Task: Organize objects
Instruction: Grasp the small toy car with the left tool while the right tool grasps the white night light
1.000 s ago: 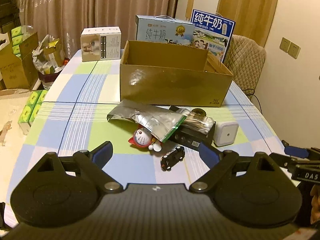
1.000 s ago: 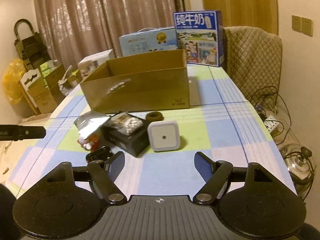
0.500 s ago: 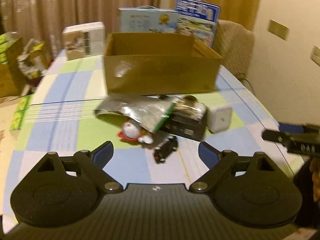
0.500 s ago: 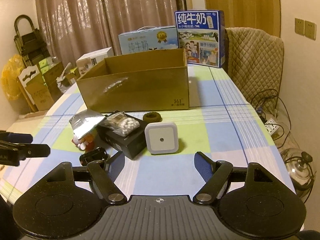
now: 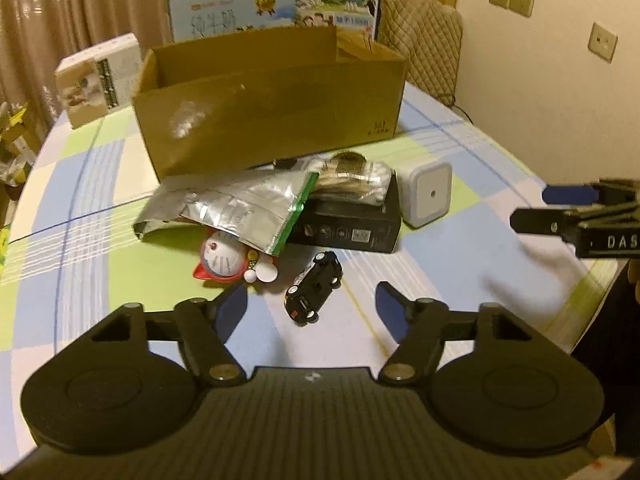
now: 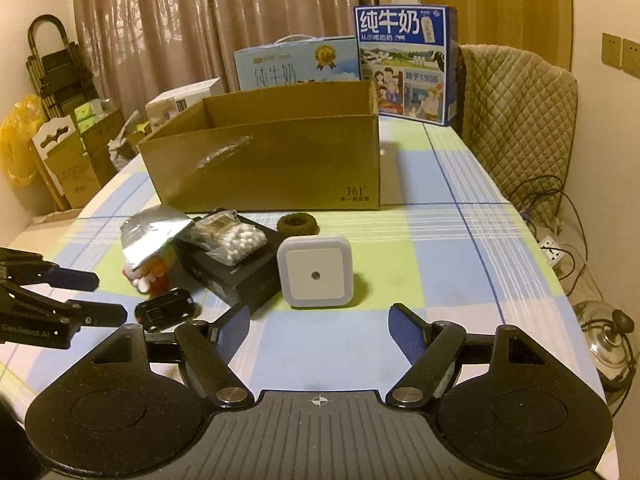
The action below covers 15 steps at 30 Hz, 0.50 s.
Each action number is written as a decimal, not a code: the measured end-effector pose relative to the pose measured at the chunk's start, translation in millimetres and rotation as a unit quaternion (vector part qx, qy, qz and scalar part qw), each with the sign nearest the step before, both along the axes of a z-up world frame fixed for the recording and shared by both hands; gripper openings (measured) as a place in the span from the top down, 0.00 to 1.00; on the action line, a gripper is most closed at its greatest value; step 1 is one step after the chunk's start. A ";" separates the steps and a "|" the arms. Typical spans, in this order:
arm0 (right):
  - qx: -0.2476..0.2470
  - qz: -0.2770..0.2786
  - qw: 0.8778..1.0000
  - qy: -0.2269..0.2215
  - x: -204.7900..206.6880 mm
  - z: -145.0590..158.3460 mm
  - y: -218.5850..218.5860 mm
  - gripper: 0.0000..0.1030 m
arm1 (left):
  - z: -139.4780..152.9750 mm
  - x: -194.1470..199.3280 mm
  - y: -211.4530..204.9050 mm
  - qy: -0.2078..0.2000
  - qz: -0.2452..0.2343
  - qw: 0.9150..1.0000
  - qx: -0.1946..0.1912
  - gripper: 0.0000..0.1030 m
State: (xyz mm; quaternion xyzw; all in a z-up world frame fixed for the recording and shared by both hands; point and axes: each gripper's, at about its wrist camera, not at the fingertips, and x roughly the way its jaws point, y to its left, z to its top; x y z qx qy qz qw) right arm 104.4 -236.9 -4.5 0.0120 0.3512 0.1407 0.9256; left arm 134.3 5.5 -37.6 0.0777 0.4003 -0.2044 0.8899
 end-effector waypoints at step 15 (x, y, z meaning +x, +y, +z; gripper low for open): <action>-0.007 0.017 1.000 0.010 40.0 -29.7 9.0 0.29 | -45.4 44.3 -9.4 0.028 -0.042 0.999 0.004 0.63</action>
